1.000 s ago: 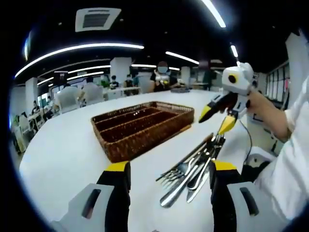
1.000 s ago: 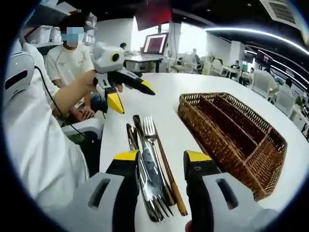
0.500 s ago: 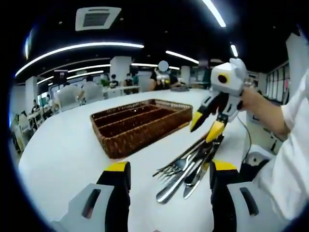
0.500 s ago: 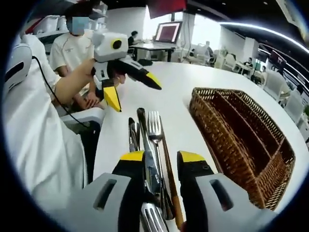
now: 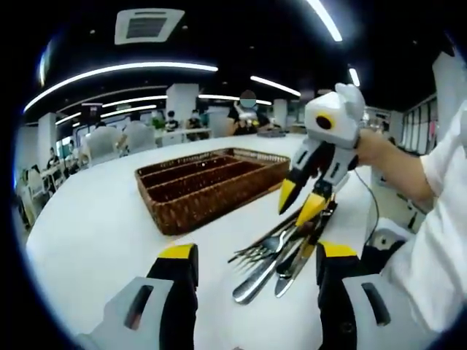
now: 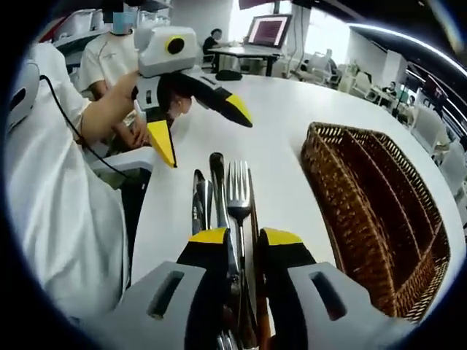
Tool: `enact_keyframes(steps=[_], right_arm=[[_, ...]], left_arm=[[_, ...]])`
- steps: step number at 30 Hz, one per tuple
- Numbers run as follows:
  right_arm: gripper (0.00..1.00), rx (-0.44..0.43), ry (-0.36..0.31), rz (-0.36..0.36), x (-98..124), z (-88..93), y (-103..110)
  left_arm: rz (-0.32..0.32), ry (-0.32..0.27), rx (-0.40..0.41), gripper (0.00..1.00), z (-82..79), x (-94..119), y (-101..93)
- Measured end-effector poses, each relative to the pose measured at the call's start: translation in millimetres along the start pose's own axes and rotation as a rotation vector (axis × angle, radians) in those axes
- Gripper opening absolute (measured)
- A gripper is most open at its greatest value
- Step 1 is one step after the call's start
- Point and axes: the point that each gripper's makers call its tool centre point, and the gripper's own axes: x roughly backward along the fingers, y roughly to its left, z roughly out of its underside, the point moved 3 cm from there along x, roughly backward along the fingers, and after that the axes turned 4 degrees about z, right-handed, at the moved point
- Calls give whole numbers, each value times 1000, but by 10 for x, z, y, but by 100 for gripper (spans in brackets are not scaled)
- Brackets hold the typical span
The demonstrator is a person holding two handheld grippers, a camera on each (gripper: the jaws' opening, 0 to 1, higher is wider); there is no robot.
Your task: Arrange the knives, forks, and spoons in their matching storage slots by inserting each utensil handle-first until every utensil is classified and aligned in the correct compartment
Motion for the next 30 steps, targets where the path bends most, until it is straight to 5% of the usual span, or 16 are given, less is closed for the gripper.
enact_keyframes(steps=[30], right_arm=[[4, 10, 121, -67, -159, 67, 23]], left_arm=[[14, 3, 2, 64, 60, 86, 152]])
